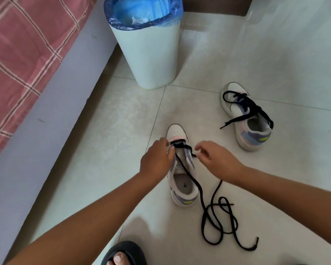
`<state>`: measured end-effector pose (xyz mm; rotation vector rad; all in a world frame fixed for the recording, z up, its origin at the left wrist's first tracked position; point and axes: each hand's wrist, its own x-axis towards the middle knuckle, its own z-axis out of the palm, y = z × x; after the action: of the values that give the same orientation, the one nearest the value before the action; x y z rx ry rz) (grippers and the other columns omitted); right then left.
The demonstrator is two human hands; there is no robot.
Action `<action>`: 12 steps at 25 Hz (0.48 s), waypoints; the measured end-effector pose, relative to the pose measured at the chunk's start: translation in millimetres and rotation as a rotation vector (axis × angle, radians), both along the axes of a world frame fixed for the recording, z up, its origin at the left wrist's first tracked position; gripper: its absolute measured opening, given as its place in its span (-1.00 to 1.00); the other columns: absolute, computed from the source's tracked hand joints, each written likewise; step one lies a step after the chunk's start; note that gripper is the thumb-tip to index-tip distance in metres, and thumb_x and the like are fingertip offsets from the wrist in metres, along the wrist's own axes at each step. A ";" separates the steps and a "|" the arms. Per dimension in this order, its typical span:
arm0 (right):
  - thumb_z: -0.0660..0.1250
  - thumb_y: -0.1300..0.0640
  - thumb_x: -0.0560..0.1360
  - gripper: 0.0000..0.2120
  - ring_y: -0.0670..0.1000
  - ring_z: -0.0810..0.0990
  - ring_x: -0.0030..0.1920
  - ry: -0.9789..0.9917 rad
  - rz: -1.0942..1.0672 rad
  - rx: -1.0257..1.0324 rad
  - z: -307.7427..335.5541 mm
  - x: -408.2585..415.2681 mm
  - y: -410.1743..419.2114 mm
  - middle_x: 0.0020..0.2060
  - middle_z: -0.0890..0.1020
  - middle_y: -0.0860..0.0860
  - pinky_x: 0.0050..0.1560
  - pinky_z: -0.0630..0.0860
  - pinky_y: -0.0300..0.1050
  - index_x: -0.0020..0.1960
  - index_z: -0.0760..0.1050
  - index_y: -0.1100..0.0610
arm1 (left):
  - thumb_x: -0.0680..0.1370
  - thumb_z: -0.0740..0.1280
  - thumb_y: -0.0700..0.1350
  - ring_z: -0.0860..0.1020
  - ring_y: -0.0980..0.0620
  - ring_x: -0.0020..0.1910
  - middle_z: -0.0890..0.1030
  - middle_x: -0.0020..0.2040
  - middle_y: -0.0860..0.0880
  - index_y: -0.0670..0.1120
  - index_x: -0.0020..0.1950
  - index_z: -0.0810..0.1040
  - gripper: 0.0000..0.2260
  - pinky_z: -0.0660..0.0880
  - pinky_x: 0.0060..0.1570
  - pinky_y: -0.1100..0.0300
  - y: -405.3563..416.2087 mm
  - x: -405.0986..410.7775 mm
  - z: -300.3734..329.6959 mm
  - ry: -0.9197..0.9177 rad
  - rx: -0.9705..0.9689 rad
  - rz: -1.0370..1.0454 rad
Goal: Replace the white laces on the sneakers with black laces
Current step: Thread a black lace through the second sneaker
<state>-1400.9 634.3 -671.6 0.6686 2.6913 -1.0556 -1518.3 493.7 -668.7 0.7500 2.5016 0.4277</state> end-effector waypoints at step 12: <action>0.22 0.11 0.59 -0.73 -0.06 0.32 -0.39 -0.191 -0.165 -0.428 -7.7 -44.5 1.2 -0.38 0.41 0.01 -0.35 0.28 -0.26 -0.27 0.30 0.11 | 0.59 0.21 -0.09 0.52 -0.08 0.03 0.48 0.10 -0.08 -0.07 0.16 0.55 -0.79 0.43 -0.09 0.13 28.9 -27.0 -12.0 0.116 -0.078 -0.322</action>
<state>-1445.4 635.4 -679.3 0.8625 2.1773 -1.4651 -1545.2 522.6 -680.7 1.1510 2.4244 0.1759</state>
